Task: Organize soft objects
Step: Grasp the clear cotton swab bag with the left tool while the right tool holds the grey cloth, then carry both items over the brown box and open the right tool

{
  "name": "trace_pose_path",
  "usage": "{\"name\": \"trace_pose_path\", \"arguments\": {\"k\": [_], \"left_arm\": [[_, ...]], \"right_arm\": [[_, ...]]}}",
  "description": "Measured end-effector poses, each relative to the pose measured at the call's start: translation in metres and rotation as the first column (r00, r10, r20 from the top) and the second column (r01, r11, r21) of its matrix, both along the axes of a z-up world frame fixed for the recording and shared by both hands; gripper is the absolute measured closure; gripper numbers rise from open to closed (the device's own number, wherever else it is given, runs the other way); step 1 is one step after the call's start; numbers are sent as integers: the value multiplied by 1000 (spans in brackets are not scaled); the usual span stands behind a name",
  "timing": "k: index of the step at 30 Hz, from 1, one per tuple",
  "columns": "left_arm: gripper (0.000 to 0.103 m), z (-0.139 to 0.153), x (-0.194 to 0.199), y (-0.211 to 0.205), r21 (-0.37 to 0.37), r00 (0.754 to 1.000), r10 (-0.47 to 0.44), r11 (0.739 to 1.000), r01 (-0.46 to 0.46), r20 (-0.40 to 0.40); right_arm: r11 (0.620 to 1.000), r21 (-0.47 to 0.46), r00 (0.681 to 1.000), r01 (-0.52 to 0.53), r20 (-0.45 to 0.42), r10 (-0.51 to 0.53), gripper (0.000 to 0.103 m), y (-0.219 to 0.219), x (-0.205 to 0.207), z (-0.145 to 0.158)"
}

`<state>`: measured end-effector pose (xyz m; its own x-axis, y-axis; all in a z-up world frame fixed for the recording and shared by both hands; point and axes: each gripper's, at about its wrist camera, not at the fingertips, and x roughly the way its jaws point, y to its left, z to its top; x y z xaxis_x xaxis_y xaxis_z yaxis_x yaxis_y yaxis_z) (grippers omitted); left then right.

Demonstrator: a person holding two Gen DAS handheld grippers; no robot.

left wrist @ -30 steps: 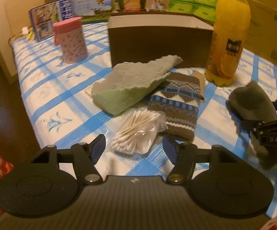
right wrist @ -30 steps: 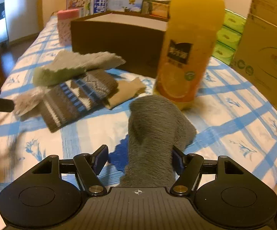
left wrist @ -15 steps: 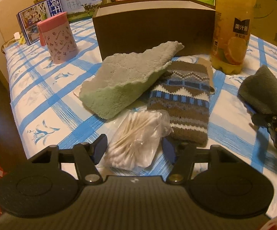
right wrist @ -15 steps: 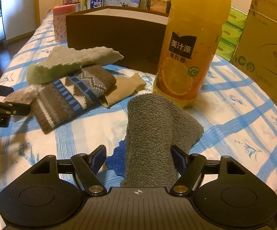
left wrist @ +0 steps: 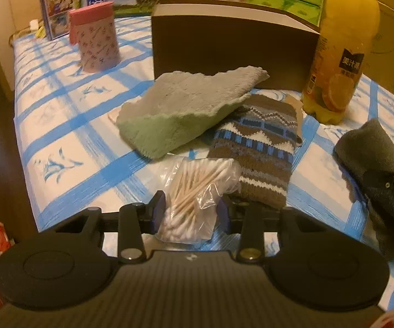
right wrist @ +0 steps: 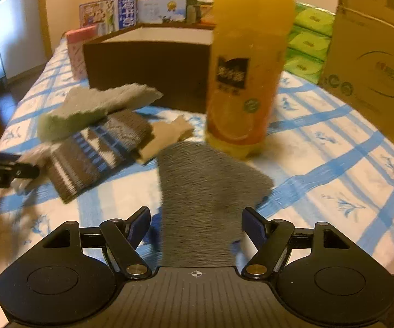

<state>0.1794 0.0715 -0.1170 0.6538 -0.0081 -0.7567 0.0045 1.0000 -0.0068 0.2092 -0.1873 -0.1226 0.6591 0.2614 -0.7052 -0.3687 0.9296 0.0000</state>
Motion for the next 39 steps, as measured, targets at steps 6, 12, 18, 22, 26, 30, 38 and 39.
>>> {"name": "trace_pose_path", "arguments": {"k": [6,12,18,22,26,30,38,39], "left_arm": [[64,0,-1,1,-17,1000,29,999,-29,-9],[61,-2,0,-2,-7,999,29,1000,-29,-13],[58,-5,1,-2,-1,1000,21,1000,-21,-15],[58,-9,3,-4,27,1000,16,1000,-16,-25],[63,-10,3,-6,48,1000,12,999,-11,-22],[68,-8,3,-5,45,1000,20,999,-20,-16],[73,0,-3,-1,21,999,33,999,-33,-17],[73,1,-5,0,14,999,37,999,-37,-19]], "right_arm": [[1000,24,1000,5,-14,-5,29,-6,4,-2],[996,-70,998,-57,-10,57,26,21,-1,-14],[988,-141,998,-57,21,60,25,24,-4,-27],[998,-64,1000,-1,-12,0,35,9,5,-29],[999,-48,1000,20,-6,-20,53,1,6,-28],[999,-31,999,36,1,-36,65,-3,5,-26],[999,26,999,43,-10,-43,78,-11,3,-18],[998,36,999,45,-16,-45,78,-13,3,-16]]}}
